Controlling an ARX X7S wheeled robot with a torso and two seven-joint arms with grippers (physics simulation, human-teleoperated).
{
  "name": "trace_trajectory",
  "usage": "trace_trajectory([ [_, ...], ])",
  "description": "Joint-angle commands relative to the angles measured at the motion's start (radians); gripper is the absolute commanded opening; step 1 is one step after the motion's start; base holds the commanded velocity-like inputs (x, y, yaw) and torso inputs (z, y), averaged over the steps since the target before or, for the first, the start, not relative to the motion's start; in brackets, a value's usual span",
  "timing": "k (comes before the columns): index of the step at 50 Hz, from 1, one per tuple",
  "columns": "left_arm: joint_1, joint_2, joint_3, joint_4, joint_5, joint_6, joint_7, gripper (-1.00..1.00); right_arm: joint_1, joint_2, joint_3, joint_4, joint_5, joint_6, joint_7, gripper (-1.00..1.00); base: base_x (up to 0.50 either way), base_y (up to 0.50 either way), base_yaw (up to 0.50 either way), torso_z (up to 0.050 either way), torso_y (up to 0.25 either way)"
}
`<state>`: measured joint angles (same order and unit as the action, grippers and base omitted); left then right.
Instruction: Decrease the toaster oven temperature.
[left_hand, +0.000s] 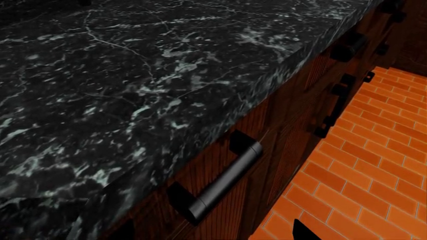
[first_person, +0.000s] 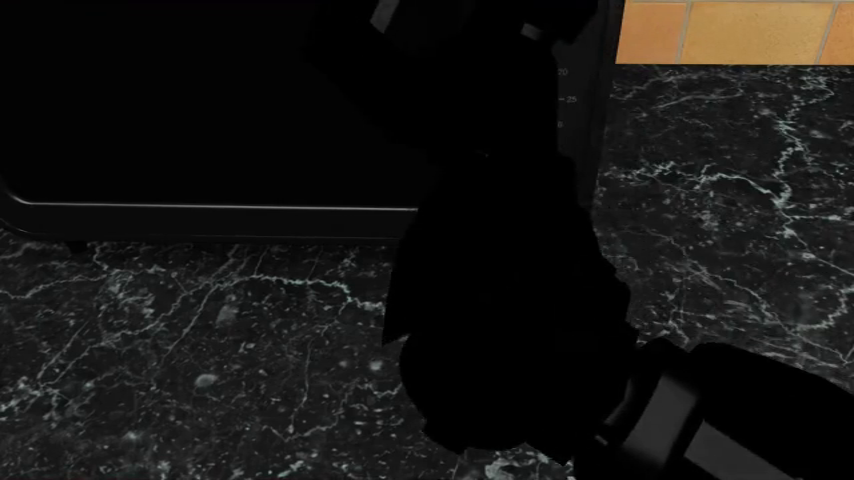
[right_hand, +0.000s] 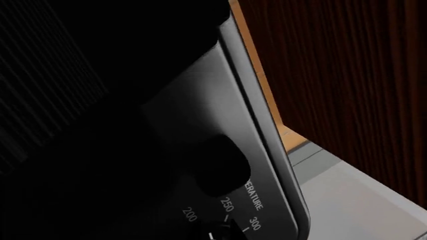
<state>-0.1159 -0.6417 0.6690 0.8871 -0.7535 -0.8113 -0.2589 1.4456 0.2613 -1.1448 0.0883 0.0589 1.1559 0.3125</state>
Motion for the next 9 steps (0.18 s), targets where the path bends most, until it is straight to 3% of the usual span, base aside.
trace_trajectory([
  [1, -0.006, 0.02, -0.02, -0.011, 0.013, 0.022, 0.013, 1.0, -0.019, -0.022, -0.053, 0.288, 0.215, -0.045, -0.186, -1.0, 0.01, 0.0, 0.01, 0.0, 0.0],
  [9, -0.006, 0.018, -0.018, -0.012, 0.013, 0.026, 0.012, 1.0, -0.024, -0.016, -0.092, 0.269, 0.222, -0.036, -0.223, -1.0, 0.01, 0.0, 0.01, 0.0, 0.0],
])
